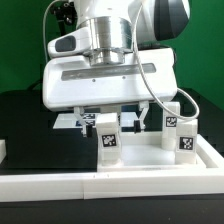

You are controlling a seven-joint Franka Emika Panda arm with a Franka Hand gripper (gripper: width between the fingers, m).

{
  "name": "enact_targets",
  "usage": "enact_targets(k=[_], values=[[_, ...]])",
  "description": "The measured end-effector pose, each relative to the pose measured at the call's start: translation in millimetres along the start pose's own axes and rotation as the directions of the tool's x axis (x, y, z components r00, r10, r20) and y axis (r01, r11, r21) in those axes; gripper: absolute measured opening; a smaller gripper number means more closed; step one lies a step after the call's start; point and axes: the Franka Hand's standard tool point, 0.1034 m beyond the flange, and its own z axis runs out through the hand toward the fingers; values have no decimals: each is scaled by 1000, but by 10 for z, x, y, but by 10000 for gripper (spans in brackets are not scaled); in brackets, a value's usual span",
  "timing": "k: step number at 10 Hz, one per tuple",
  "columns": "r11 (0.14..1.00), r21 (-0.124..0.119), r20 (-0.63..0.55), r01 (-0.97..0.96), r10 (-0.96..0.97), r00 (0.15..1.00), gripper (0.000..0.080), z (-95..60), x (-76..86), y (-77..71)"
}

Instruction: Assemble square table

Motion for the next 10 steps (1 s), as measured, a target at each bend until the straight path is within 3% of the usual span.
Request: enact_targets(k=[5,8,9,10], values=[[1000,3,7,0,0,1000,649,-15,12,10],[999,38,64,-12,9,998,649,-252,161,1],[999,33,54,-11,9,998,649,-238,158,15],[999,46,92,-19,15,996,649,-220,109,-15]])
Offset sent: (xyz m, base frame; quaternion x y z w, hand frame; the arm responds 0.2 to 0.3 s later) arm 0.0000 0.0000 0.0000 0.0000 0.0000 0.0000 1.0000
